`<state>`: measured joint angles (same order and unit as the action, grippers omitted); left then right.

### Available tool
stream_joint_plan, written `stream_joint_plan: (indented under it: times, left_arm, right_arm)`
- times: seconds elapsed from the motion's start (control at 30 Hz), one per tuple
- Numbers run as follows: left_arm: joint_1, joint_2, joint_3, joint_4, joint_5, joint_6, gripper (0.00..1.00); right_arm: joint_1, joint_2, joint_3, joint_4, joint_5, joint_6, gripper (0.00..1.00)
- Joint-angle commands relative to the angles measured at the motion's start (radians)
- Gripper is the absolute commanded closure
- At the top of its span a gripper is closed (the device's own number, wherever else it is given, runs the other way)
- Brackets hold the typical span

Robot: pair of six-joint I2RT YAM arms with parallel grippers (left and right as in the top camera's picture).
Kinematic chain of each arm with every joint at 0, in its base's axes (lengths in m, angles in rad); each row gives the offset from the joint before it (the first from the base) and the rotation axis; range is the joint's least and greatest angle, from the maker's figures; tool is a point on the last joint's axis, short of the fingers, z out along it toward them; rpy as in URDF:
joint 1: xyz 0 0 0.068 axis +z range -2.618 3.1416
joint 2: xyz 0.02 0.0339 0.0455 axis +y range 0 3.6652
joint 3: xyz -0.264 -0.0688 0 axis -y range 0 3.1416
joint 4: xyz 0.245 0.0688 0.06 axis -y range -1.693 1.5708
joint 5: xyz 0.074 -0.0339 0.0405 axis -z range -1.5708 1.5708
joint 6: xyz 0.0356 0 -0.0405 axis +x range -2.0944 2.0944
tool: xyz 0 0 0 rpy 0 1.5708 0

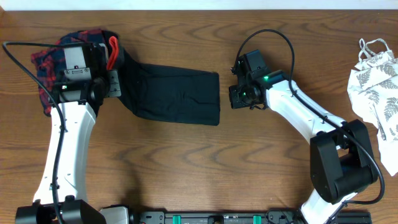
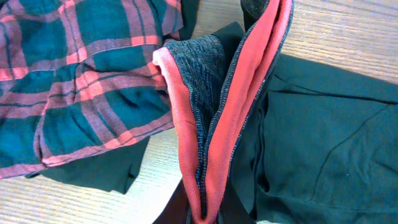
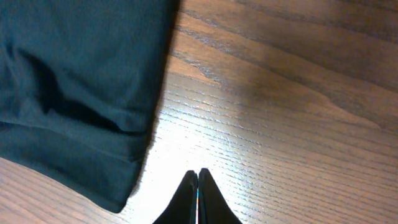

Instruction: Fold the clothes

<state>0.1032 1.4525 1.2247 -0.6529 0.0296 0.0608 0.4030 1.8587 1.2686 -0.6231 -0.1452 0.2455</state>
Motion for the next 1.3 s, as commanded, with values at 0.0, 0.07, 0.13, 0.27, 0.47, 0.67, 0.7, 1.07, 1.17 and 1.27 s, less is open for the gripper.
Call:
stream_joint_plan:
  times: [0.0, 0.07, 0.13, 0.27, 0.47, 0.67, 0.7, 1.07, 1.17, 1.27]
  left_arm:
    - [0.002, -0.016, 0.034, 0.011, 0.052, 0.037, 0.94]
    - [0.0, -0.017, 0.035, 0.022, 0.051, 0.045, 0.95]
    - [0.0, -0.018, 0.035, 0.025, 0.027, 0.044, 0.94]
    - [0.0, -0.024, 0.035, 0.026, -0.022, 0.051, 0.94]
    - [0.0, -0.049, 0.035, 0.034, -0.022, 0.085, 0.94]
    - [-0.042, -0.054, 0.034, 0.031, -0.018, 0.128, 0.94]
    - [-0.057, -0.054, 0.034, 0.031, -0.019, 0.146, 0.94]
    - [-0.218, -0.053, 0.034, 0.0, -0.115, 0.224, 0.94]
    - [-0.248, -0.053, 0.034, -0.009, -0.137, 0.237, 0.94]
    - [-0.269, -0.05, 0.034, -0.02, -0.14, 0.238, 0.94]
  right_arm:
    - [0.01, -0.007, -0.007, 0.002, -0.005, 0.012, 0.98]
    - [0.01, -0.007, -0.007, 0.002, -0.005, 0.012, 0.98]
    - [0.01, -0.007, -0.007, 0.002, -0.005, 0.012, 0.98]
    - [0.01, -0.007, -0.007, 0.002, -0.005, 0.012, 0.98]
    - [0.01, -0.007, -0.007, 0.002, -0.005, 0.012, 0.98]
    - [0.01, -0.007, -0.007, 0.0, -0.006, 0.012, 0.98]
    - [0.01, -0.007, -0.007, -0.003, -0.011, 0.012, 0.97]
    - [-0.022, -0.008, -0.007, -0.029, 0.003, 0.121, 0.99]
    - [-0.066, -0.008, -0.007, -0.031, -0.002, 0.119, 0.99]
    - [-0.105, -0.008, -0.007, -0.059, -0.022, 0.096, 0.99]
